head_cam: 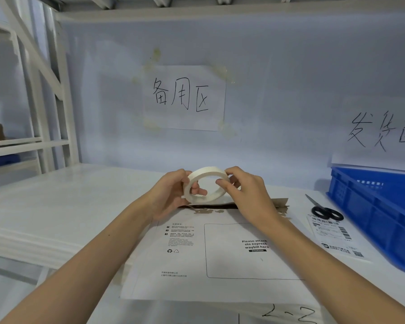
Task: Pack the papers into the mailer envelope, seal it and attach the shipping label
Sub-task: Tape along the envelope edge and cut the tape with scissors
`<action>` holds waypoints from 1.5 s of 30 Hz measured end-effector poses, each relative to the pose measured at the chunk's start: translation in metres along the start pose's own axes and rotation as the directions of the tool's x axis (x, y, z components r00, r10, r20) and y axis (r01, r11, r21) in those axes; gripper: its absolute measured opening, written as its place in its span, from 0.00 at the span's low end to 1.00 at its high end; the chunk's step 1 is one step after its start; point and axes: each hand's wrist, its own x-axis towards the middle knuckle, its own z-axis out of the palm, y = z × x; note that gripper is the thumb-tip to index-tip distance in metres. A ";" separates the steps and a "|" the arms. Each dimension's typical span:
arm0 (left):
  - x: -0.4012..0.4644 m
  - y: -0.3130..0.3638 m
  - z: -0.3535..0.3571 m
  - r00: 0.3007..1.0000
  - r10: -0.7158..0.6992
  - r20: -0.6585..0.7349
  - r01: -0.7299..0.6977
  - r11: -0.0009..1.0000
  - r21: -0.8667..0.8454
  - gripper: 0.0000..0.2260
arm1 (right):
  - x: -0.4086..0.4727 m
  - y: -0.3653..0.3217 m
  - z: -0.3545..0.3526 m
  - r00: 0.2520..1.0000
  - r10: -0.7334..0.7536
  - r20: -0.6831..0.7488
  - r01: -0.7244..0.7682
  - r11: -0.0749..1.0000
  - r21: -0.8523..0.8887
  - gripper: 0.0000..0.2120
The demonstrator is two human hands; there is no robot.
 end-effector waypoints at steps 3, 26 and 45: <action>0.003 -0.004 -0.001 0.999 0.047 -0.002 -0.047 0.990 0.137 0.08 | -0.002 0.000 -0.003 0.979 -0.158 -0.128 0.134 0.974 -0.182 0.06; -0.001 -0.005 0.007 0.998 0.038 0.059 -0.048 0.983 0.178 0.11 | -0.003 -0.005 0.002 0.885 -0.458 -0.086 0.370 0.801 -0.470 0.14; -0.003 -0.002 0.007 0.992 -0.008 0.123 -0.008 0.992 0.126 0.09 | -0.004 -0.008 0.003 0.805 -0.593 -0.022 0.530 0.736 -0.420 0.14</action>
